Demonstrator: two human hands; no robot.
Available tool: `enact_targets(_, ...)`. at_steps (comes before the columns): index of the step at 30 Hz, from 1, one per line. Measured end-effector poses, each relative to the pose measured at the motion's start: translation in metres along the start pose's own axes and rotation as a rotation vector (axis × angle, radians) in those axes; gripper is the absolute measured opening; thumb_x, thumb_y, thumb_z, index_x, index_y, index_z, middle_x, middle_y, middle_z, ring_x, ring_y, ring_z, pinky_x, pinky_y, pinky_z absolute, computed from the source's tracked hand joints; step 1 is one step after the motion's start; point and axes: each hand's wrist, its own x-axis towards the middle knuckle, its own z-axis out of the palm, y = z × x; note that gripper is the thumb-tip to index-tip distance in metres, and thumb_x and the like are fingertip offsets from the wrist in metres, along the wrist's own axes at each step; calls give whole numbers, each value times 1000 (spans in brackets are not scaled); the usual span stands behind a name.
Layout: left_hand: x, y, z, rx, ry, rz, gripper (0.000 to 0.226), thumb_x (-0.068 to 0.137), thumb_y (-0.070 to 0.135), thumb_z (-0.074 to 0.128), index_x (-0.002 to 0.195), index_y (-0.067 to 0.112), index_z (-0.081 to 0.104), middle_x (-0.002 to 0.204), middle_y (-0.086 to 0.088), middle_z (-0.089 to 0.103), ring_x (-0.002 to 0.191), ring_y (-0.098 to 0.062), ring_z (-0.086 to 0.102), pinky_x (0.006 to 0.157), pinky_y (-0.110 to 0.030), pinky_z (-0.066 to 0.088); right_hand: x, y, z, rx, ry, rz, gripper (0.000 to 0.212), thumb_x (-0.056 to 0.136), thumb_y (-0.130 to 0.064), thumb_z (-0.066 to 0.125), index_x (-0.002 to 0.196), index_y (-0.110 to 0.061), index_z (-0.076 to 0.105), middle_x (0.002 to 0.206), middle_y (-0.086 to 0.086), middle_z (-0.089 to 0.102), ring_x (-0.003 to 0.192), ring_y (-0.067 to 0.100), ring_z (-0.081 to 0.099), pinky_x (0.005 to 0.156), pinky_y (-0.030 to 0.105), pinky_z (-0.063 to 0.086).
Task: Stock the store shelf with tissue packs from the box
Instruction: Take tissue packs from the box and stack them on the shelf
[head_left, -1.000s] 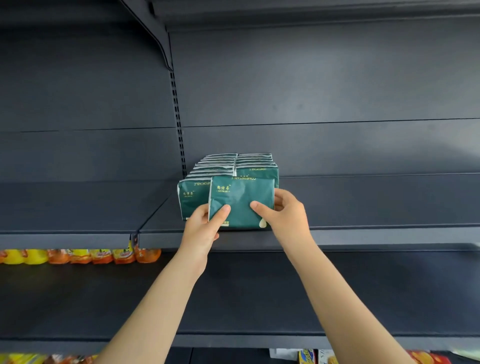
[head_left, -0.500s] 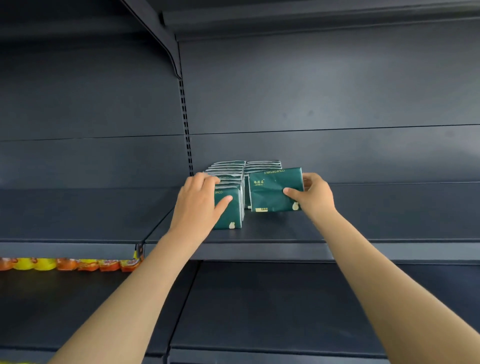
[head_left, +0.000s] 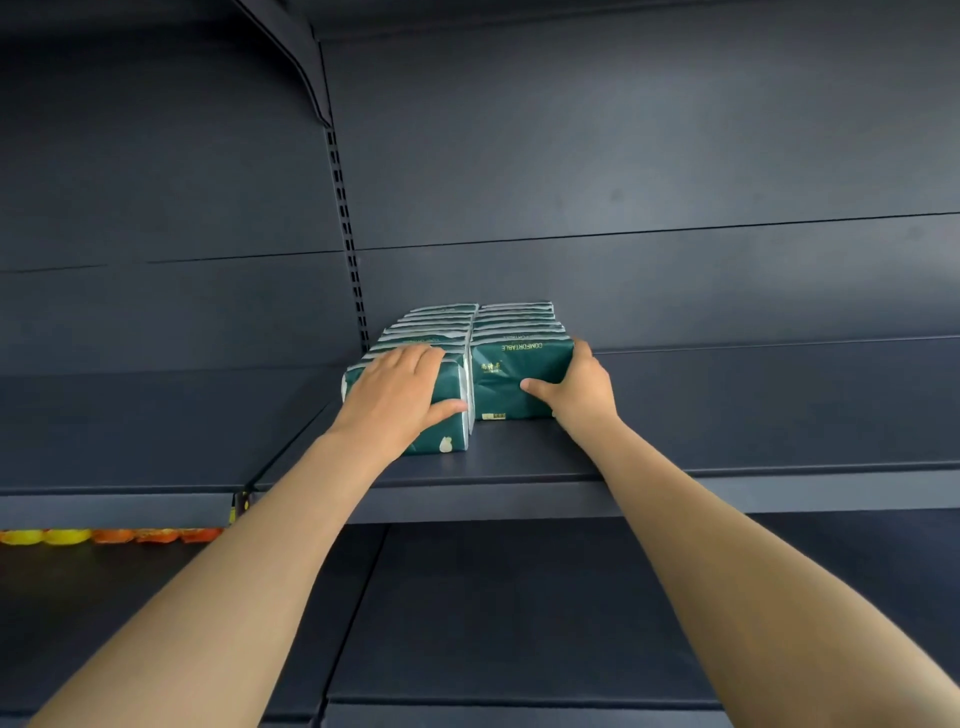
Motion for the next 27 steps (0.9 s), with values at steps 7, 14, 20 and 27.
enact_targets(7, 2, 2, 0, 27, -30, -14, 65, 92, 54, 41, 139, 11, 33, 143, -4, 38, 133, -20, 34, 110, -29, 23, 4, 1, 4, -59, -4, 4, 56, 79, -25, 75, 123, -7, 45, 126, 9, 52, 113, 26, 52, 79, 27, 38)
enact_targets(14, 0, 8, -25, 68, -184, -29, 69, 92, 57, 37, 139, 7, 33, 143, -8, 39, 132, -23, 36, 112, -33, 24, 4, -6, -12, -160, -189, 71, 67, 81, -35, 71, 127, -1, 36, 126, 15, 51, 112, 30, 54, 83, 34, 45)
enact_targets(20, -19, 22, -61, 39, -106, -86, 60, 97, 47, 36, 142, 8, 33, 144, -9, 38, 138, -27, 29, 115, -33, 17, -23, -17, -61, -366, -247, -37, 39, 94, -35, 53, 112, -1, 45, 107, 14, 48, 87, 22, 43, 67, 28, 33)
enact_targets(27, -70, 58, -96, -24, -194, -55, 48, 97, 42, 42, 131, 8, 47, 130, -8, 50, 122, -24, 45, 101, -38, 39, -84, -35, -125, -672, -308, -239, 54, 95, -37, 49, 132, 2, 40, 130, 20, 46, 119, 32, 45, 93, 36, 38)
